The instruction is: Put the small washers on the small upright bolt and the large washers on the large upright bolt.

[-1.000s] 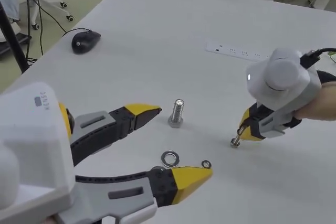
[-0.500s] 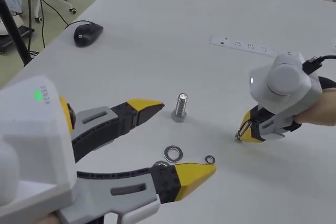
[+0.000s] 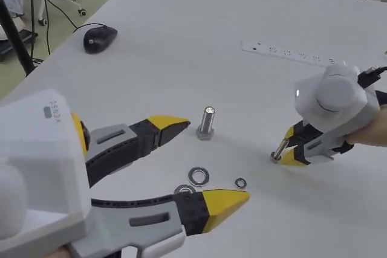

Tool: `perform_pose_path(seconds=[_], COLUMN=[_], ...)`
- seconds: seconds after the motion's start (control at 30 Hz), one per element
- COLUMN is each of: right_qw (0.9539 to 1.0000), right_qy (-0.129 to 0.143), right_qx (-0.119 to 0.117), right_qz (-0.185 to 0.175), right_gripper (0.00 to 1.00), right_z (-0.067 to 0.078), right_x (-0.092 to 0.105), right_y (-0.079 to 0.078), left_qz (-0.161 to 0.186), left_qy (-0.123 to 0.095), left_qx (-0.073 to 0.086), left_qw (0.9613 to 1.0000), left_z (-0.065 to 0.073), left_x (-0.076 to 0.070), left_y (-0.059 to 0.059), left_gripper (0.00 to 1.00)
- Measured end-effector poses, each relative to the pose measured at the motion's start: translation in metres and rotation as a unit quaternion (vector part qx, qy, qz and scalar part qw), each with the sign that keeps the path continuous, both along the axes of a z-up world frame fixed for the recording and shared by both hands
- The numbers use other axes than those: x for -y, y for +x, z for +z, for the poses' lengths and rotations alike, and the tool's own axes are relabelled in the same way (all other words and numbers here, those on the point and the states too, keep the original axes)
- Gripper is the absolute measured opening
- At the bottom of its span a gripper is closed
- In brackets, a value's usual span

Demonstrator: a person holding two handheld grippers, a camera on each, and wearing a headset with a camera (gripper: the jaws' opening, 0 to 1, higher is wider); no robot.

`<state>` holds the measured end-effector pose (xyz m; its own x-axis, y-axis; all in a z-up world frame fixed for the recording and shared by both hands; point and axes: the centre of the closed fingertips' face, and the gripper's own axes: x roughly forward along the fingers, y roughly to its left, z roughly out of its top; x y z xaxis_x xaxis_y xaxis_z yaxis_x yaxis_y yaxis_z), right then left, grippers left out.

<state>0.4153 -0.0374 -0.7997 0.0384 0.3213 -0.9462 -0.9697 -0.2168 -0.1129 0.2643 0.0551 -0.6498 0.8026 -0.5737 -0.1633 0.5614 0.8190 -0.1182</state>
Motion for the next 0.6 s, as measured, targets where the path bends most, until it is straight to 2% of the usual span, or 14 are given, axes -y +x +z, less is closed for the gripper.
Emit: perform_pose_path(seconds=[0.23, 0.43, 0.6], right_qw=[1.0, 0.9999, 0.999], right_qy=[-0.006, 0.004, 0.008], right_qx=[0.001, -0.004, -0.013], right_qz=[0.003, 0.015, 0.042], right_gripper=[0.18, 0.17, 0.17], right_z=[0.009, 0.012, 0.006], right_x=[0.011, -0.003, -0.026], right_y=[-0.022, -0.042, -0.06], left_qz=[-0.002, -0.007, -0.006], left_qy=[0.002, 0.004, 0.008], left_qx=[0.007, 0.015, 0.022], left_qw=[1.0, 0.9999, 0.9997], left_z=[0.004, 0.009, 0.013], left_x=[0.001, 0.003, 0.001], left_y=[-0.002, -0.006, -0.01], left_gripper=[0.61, 0.61, 0.61])
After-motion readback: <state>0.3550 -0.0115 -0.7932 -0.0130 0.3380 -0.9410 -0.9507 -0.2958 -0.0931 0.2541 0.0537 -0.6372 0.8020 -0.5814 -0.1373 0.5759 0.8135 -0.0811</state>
